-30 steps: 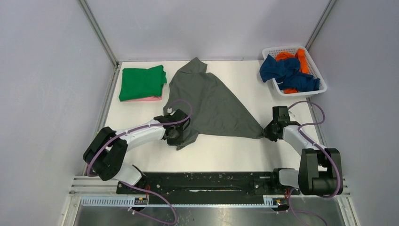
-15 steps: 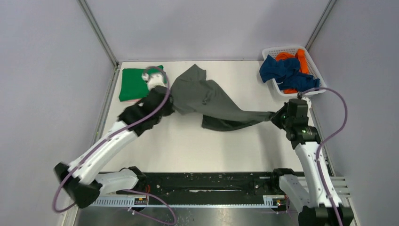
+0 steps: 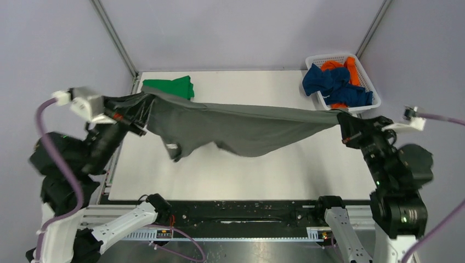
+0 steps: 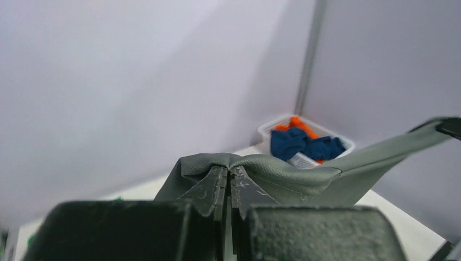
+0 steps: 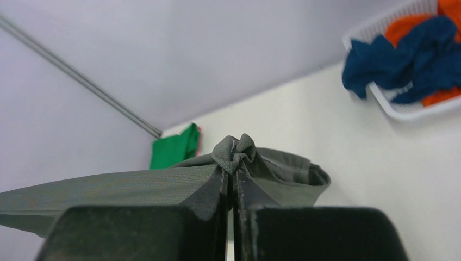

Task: Fold and stack the t-shirts
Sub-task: Flatten out the tshirt

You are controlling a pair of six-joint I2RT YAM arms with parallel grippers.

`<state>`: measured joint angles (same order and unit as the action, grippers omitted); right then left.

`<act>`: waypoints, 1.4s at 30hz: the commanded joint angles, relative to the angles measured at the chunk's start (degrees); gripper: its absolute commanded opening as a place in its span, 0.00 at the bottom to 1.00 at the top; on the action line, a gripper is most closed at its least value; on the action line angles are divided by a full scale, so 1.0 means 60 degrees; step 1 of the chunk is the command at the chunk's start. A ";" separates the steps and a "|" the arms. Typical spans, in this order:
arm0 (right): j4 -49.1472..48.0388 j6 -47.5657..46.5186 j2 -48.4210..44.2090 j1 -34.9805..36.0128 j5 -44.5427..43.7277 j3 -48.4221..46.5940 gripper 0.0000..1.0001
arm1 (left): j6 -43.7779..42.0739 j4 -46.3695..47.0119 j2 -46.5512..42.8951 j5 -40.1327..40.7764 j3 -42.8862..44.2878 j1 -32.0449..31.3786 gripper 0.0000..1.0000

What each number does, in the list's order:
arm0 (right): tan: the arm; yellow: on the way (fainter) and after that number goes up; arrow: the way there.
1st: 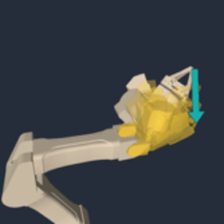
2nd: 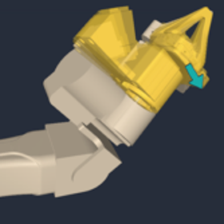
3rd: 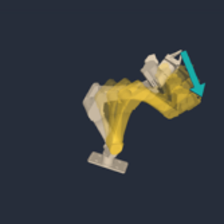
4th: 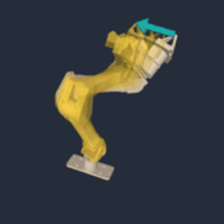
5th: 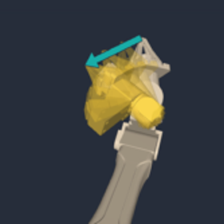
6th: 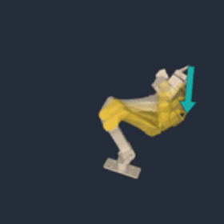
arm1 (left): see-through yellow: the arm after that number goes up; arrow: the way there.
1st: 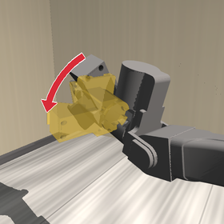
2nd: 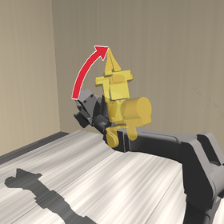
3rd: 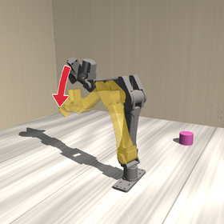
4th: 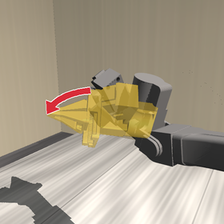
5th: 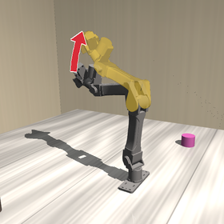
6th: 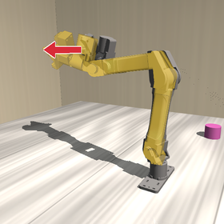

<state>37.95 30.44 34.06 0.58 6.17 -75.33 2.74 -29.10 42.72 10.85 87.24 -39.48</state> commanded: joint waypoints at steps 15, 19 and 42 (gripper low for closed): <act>0.0205 -0.0070 -0.0410 -0.0046 -0.0794 -0.0696 0.00 | -0.1243 -0.0359 0.1366 -0.0328 0.2125 -0.0011 0.00; -0.0036 -0.0084 0.0541 -0.0036 -0.1321 0.0453 0.00 | -0.1004 -0.0220 0.3167 0.2644 0.1252 0.0079 0.00; -0.4078 -0.0124 0.8412 0.0134 -0.0179 0.3115 0.99 | 0.4133 0.0518 1.0789 -0.3267 -0.0294 0.3929 0.99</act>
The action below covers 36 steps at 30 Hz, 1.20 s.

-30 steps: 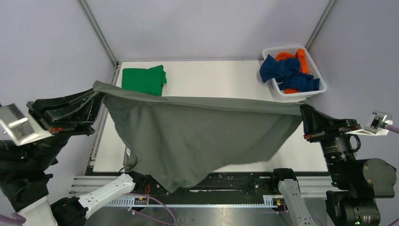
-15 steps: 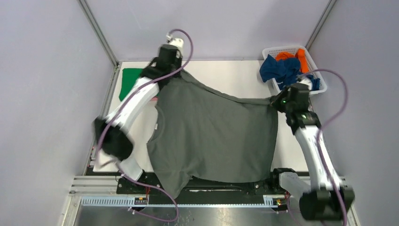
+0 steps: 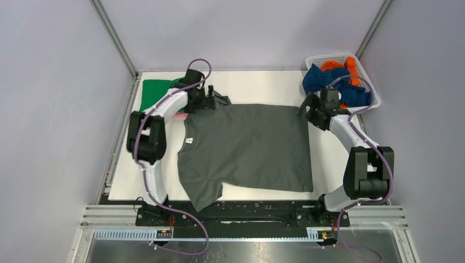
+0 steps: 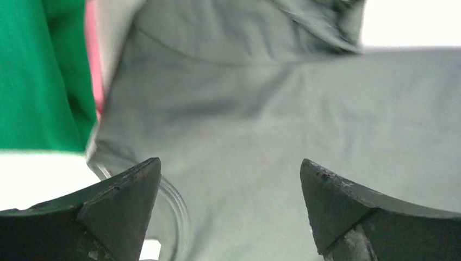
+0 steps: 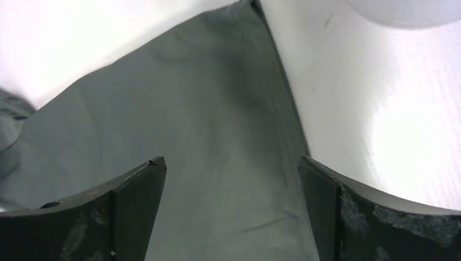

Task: Fold and stack the t-shirts
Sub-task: Flatten out the tshirt

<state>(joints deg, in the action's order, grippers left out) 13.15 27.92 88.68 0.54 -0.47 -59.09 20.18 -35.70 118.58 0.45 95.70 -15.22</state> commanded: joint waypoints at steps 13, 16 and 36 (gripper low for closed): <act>0.0239 0.1041 0.1330 0.1101 0.1684 0.0219 0.99 | 0.3137 0.1895 -0.0322 -0.2383 -0.1724 -0.0190 0.99; 0.0182 0.1280 0.2024 0.0923 0.1874 -0.0257 0.99 | 0.3409 0.1849 0.0347 -0.2406 -0.1208 -0.0024 0.99; 0.0863 0.0137 0.1344 0.0416 0.1540 -0.1578 0.99 | 0.1590 0.0745 -0.1471 -0.2753 -0.0166 0.0119 0.99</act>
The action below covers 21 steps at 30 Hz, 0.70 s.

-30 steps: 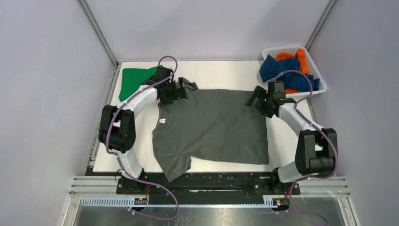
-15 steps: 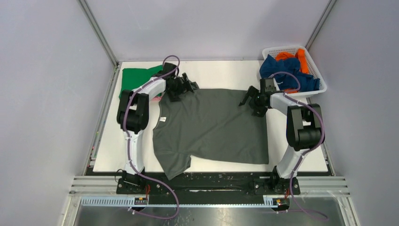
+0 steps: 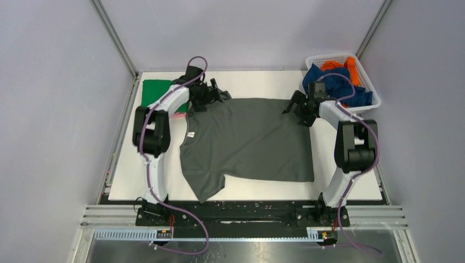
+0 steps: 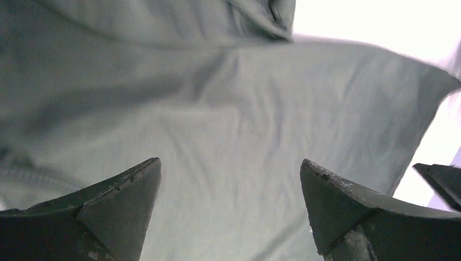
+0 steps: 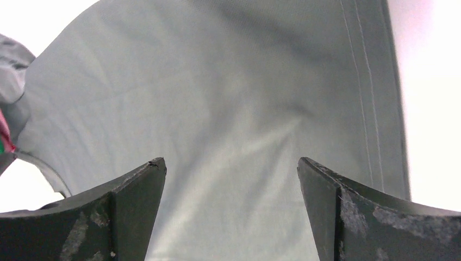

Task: Fold and stack the t-shirts
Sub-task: Flatten out the tshirt, then grab the side of the flattened tshirt closest away from the robot with both arms

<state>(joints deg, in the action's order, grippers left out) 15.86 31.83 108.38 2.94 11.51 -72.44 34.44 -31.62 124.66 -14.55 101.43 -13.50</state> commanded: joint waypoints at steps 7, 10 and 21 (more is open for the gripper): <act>0.0283 0.0308 -0.5188 -0.0007 -0.1171 0.3591 0.99 | -0.0627 -0.0522 -0.6884 0.1028 -0.5877 -0.0990 0.98; 0.0843 0.0804 -0.6666 -0.0007 -0.1497 0.4744 0.99 | 0.0136 -0.1757 -0.8447 0.2339 -0.7252 -0.1945 0.97; 0.3622 0.0761 -1.0824 -0.0007 -0.2882 0.6737 0.98 | 0.3061 -0.2353 -1.0999 0.2040 -1.1274 -0.5636 0.88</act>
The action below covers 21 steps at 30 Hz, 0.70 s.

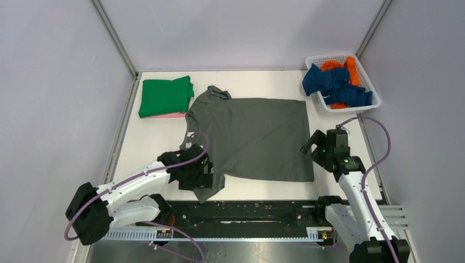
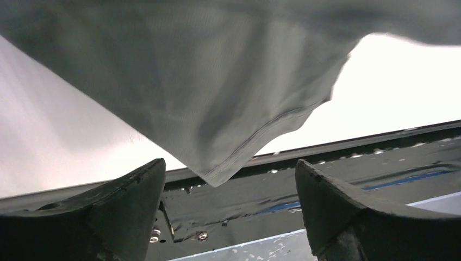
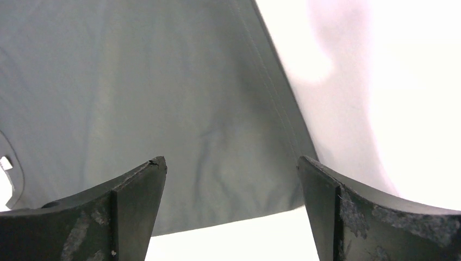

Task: Fold and stack the t-shirts
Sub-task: Grab the side of the flattened tshirt closest away from the robot with both arms

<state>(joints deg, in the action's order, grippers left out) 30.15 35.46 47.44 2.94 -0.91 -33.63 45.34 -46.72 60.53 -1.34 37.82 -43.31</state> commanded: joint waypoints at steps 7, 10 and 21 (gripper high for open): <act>0.1361 0.1175 -0.1053 -0.0007 -0.0787 0.1213 0.96 | 0.1573 0.1246 0.0185 -0.0318 -0.1398 -0.1406 0.71; 0.1456 0.1389 -0.1131 -0.0007 -0.0685 0.1345 0.90 | 0.1628 0.1428 0.0774 -0.0231 -0.1420 -0.1462 0.62; 0.1704 0.2444 -0.1994 -0.0007 -0.0121 0.2365 0.76 | 0.1552 0.1130 0.1033 0.0154 -0.1160 -0.1659 0.00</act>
<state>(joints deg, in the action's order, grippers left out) 38.46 46.44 36.01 2.94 -2.85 -21.08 54.24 -39.31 66.61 -2.74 30.24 -52.97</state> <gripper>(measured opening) 0.782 0.026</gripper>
